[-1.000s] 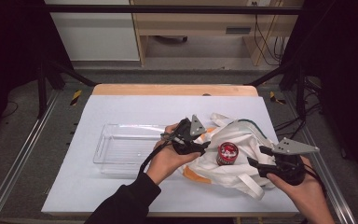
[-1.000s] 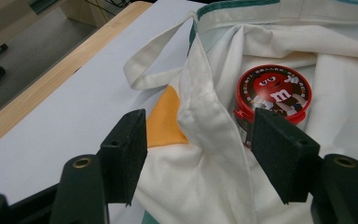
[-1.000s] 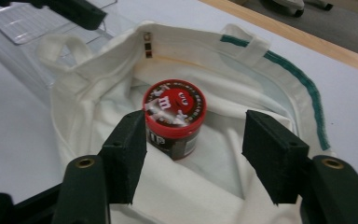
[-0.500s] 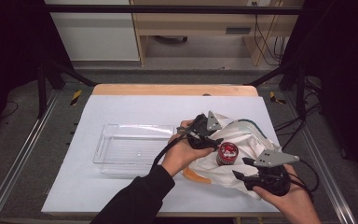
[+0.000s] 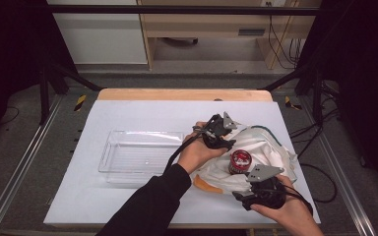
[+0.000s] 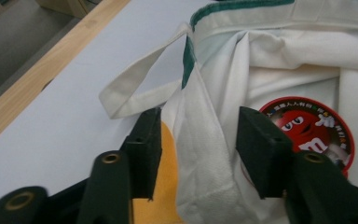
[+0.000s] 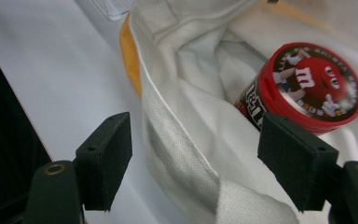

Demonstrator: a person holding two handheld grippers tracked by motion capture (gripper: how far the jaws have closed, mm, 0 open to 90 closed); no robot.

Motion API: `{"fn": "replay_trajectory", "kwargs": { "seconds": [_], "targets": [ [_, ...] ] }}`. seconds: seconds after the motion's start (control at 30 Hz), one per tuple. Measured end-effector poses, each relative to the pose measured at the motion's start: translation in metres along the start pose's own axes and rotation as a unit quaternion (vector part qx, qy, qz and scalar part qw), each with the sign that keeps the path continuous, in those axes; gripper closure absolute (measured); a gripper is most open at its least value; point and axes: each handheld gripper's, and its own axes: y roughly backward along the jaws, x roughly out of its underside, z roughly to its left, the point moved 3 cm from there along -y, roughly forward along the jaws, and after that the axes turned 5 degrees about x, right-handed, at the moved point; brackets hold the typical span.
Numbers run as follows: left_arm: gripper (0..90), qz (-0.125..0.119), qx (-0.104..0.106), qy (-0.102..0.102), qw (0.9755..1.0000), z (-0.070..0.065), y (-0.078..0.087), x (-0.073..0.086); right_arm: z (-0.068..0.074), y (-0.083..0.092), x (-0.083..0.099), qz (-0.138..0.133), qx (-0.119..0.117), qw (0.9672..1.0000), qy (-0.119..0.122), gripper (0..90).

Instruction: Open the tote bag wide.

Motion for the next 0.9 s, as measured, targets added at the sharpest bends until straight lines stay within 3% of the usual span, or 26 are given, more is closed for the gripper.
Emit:
{"fn": "replay_trajectory", "kwargs": {
  "seconds": [0.2,0.33,0.47,0.63,0.77,0.9],
  "targets": [
    [72.4,0.017,0.005,0.003,0.9998,0.004,-0.005,0.001,-0.002,-0.014,0.002,0.029,-0.003,0.9996,0.003,29.2],
    [81.3,0.029,-0.006,0.003,0.9995,0.009,-0.005,0.003,-0.005,-0.019,0.001,0.029,-0.009,0.9995,-0.003,28.1],
    [84.0,0.027,-0.007,0.021,0.9994,0.02,-0.001,0.007,-0.001,-0.022,0.002,0.039,-0.018,0.999,0.008,41.1],
    [84.8,0.021,-0.008,0.042,0.9989,0.03,0.005,0.009,0.005,-0.016,0.005,0.022,-0.022,0.9992,0.024,51.5],
    [85.1,0.016,-0.012,0.046,0.9987,0.036,0.007,0.008,0.01,-0.012,0.006,0.018,-0.036,0.9989,0.025,71.4],
    [85.3,0.009,-0.015,0.052,0.9985,0.043,0.012,0.005,0.013,-0.01,0.008,0.014,-0.043,0.9984,0.033,76.5]
  ]
}}
